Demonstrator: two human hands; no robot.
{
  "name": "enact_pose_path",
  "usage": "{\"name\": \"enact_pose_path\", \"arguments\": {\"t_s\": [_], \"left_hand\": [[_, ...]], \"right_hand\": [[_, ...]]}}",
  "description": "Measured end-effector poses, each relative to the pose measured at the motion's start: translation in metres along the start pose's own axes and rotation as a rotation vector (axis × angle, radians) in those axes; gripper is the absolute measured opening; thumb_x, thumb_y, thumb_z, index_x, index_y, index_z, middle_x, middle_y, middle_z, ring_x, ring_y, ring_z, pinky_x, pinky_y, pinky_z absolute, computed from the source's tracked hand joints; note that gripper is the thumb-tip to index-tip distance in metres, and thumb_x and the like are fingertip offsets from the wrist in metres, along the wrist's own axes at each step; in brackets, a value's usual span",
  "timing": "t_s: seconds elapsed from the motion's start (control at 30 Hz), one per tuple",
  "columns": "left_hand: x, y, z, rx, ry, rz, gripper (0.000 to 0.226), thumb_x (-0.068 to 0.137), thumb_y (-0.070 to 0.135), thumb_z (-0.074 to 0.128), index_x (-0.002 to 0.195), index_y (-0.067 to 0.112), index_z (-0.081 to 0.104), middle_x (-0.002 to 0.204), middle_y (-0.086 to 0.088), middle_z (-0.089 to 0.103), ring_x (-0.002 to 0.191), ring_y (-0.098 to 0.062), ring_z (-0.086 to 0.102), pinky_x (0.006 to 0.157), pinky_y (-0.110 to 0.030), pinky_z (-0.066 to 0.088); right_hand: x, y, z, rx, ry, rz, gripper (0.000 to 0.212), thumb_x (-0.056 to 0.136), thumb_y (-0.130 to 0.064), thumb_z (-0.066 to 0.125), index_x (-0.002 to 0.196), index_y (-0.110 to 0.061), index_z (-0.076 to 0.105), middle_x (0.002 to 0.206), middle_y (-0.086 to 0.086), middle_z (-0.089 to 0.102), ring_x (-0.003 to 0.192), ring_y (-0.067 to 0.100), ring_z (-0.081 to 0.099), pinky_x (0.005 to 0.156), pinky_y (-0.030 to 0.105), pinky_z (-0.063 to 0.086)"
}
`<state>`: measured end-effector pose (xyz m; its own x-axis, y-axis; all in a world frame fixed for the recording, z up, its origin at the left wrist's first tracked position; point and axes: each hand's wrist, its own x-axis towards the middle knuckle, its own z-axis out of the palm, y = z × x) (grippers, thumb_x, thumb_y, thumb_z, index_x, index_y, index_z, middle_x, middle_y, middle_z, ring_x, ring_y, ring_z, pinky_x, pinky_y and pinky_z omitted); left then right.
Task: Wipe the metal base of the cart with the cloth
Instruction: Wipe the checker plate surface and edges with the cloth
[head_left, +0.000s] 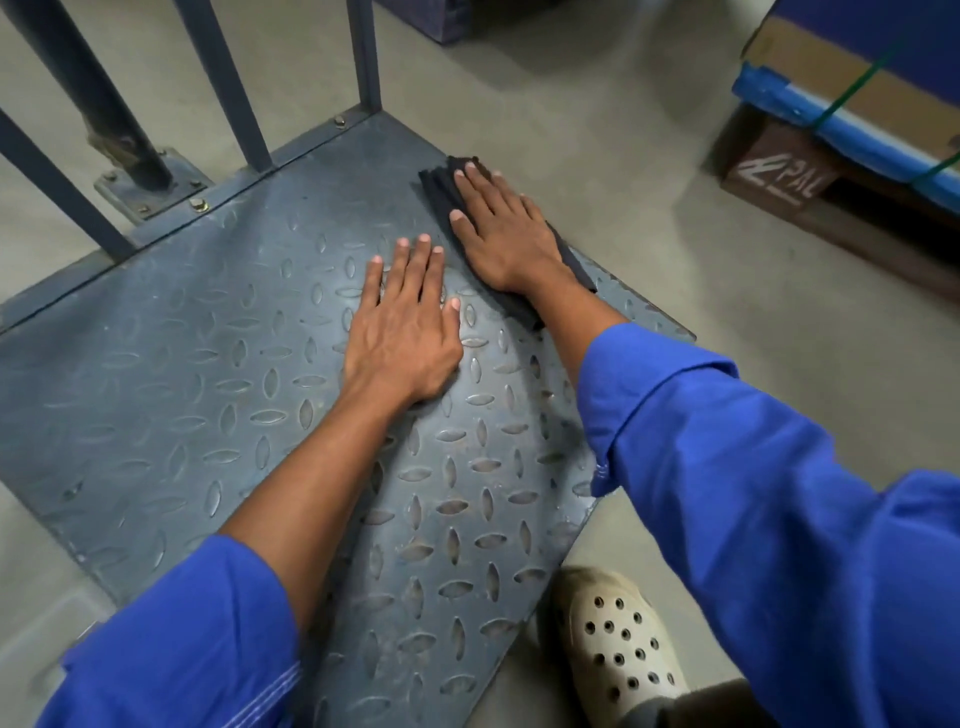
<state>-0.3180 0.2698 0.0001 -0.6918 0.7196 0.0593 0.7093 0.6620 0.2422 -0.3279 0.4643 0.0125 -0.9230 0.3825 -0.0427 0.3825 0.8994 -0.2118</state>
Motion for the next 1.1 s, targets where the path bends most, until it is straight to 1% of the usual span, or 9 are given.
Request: {"name": "enact_pose_path", "arguments": {"t_s": [0.13, 0.23, 0.5, 0.6, 0.7, 0.83, 0.9, 0.97, 1.1], "left_hand": [[-0.004, 0.000, -0.002, 0.006, -0.018, 0.030, 0.067, 0.113, 0.043, 0.016, 0.170, 0.010, 0.005, 0.179, -0.008, 0.001, 0.166, -0.022, -0.005, 0.134, -0.045, -0.006], [-0.007, 0.001, -0.003, 0.007, -0.028, 0.055, 0.067, 0.113, 0.043, 0.016, 0.170, 0.010, 0.005, 0.179, -0.008, 0.000, 0.166, -0.022, -0.005, 0.134, -0.044, -0.006], [-0.008, 0.003, -0.002, 0.015, -0.036, 0.062, 0.067, 0.113, 0.042, 0.016, 0.170, 0.011, 0.003, 0.179, -0.007, -0.002, 0.166, -0.022, -0.007, 0.134, -0.046, -0.007], [-0.006, 0.002, 0.000, 0.030, -0.020, 0.070, 0.067, 0.113, 0.044, 0.014, 0.171, 0.011, 0.003, 0.179, -0.007, -0.002, 0.166, -0.022, -0.006, 0.134, -0.047, -0.006], [-0.006, 0.003, 0.001, 0.033, -0.004, 0.074, 0.068, 0.112, 0.044, 0.016, 0.171, 0.011, 0.007, 0.179, -0.007, 0.001, 0.166, -0.022, -0.004, 0.134, -0.048, -0.005], [-0.002, 0.004, 0.000, 0.025, 0.007, 0.082, 0.067, 0.112, 0.044, 0.018, 0.171, 0.013, 0.009, 0.179, -0.007, 0.003, 0.166, -0.021, -0.003, 0.134, -0.050, -0.004], [0.000, 0.005, 0.000, 0.029, 0.002, 0.074, 0.068, 0.111, 0.045, 0.017, 0.171, 0.014, 0.008, 0.179, -0.006, 0.001, 0.166, -0.021, -0.004, 0.134, -0.050, -0.005], [0.001, 0.005, 0.000, 0.028, -0.005, 0.075, 0.068, 0.111, 0.045, 0.016, 0.171, 0.014, 0.008, 0.179, -0.006, 0.001, 0.166, -0.021, -0.005, 0.134, -0.050, -0.005], [0.001, 0.004, 0.000, 0.034, -0.024, 0.076, 0.067, 0.112, 0.045, 0.016, 0.171, 0.013, 0.009, 0.179, -0.006, 0.002, 0.166, -0.022, -0.004, 0.134, -0.050, -0.005]], "right_hand": [[-0.043, 0.027, -0.011, -0.032, -0.035, -0.074, 0.057, 0.109, -0.063, 0.024, 0.164, -0.052, 0.016, 0.177, -0.018, 0.007, 0.164, 0.015, 0.004, 0.129, 0.048, 0.012], [-0.073, 0.049, -0.017, -0.065, -0.038, -0.156, 0.054, 0.108, -0.066, 0.021, 0.162, -0.059, 0.015, 0.175, -0.022, 0.009, 0.164, 0.014, 0.005, 0.129, 0.049, 0.018], [-0.105, 0.083, -0.026, -0.120, -0.061, -0.268, 0.052, 0.111, -0.062, 0.020, 0.162, -0.059, 0.013, 0.175, -0.024, 0.006, 0.164, 0.011, 0.002, 0.126, 0.046, 0.025], [-0.077, 0.069, -0.025, -0.100, -0.071, -0.288, 0.053, 0.109, -0.065, 0.017, 0.162, -0.061, 0.010, 0.175, -0.025, 0.006, 0.164, 0.012, 0.002, 0.127, 0.052, 0.028], [-0.031, 0.046, -0.019, -0.087, -0.078, -0.309, 0.058, 0.106, -0.068, 0.013, 0.163, -0.056, 0.010, 0.175, -0.023, 0.005, 0.164, 0.014, 0.002, 0.128, 0.054, 0.024], [0.019, 0.033, -0.006, -0.149, -0.090, -0.355, 0.072, 0.099, -0.076, -0.006, 0.166, -0.049, 0.005, 0.177, -0.016, 0.004, 0.164, 0.016, 0.005, 0.130, 0.052, 0.023], [0.018, 0.027, -0.008, -0.149, -0.076, -0.357, 0.068, 0.103, -0.071, -0.002, 0.167, -0.048, 0.006, 0.177, -0.017, 0.004, 0.165, 0.016, 0.004, 0.129, 0.051, 0.024], [-0.001, 0.024, -0.015, -0.129, -0.071, -0.346, 0.059, 0.110, -0.060, 0.011, 0.167, -0.045, 0.009, 0.176, -0.019, 0.005, 0.165, 0.016, 0.002, 0.128, 0.047, 0.023], [-0.049, 0.038, -0.017, -0.165, -0.073, -0.351, 0.058, 0.111, -0.056, 0.017, 0.168, -0.044, 0.011, 0.176, -0.020, 0.005, 0.164, 0.013, -0.001, 0.132, 0.049, 0.007]]}}
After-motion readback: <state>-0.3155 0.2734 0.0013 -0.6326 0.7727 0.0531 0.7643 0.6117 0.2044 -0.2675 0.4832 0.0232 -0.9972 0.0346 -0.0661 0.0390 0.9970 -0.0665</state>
